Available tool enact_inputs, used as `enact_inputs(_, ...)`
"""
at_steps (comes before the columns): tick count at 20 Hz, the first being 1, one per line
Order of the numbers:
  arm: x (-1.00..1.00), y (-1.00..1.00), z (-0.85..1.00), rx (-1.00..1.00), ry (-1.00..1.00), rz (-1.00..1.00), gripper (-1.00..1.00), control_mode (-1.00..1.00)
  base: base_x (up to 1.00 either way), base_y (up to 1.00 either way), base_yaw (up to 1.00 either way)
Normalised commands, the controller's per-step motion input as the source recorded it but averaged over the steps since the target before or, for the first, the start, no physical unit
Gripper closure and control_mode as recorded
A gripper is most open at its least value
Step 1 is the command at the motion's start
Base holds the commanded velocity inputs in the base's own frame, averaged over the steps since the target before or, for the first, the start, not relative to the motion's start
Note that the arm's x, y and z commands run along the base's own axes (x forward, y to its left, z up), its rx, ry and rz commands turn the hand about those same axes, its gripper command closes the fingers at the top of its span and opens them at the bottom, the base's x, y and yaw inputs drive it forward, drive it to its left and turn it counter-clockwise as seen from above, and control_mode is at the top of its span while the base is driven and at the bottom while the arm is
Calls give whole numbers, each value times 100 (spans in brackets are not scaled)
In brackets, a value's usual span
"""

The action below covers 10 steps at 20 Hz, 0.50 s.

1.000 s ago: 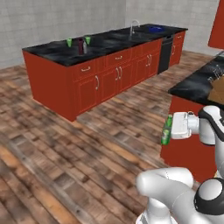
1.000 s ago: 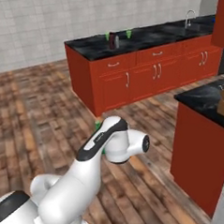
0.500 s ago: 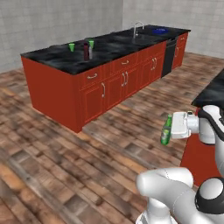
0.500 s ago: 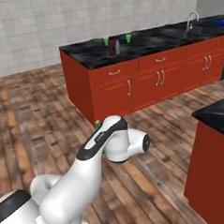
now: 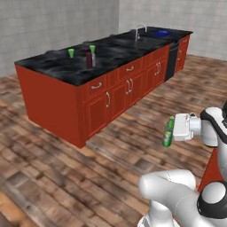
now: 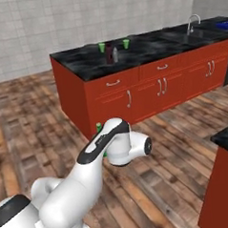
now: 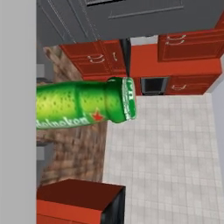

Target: Place the drinks on the dining counter in a tight cluster.

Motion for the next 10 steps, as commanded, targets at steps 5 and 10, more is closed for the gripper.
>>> enact_inputs(5, 0, 0, 0, 0, 0, 0, 100, 100, 87, 8, -14)
enact_inputs(10, 0, 0, 0, 0, 0, 0, 100, 100, 83, 2, -17)
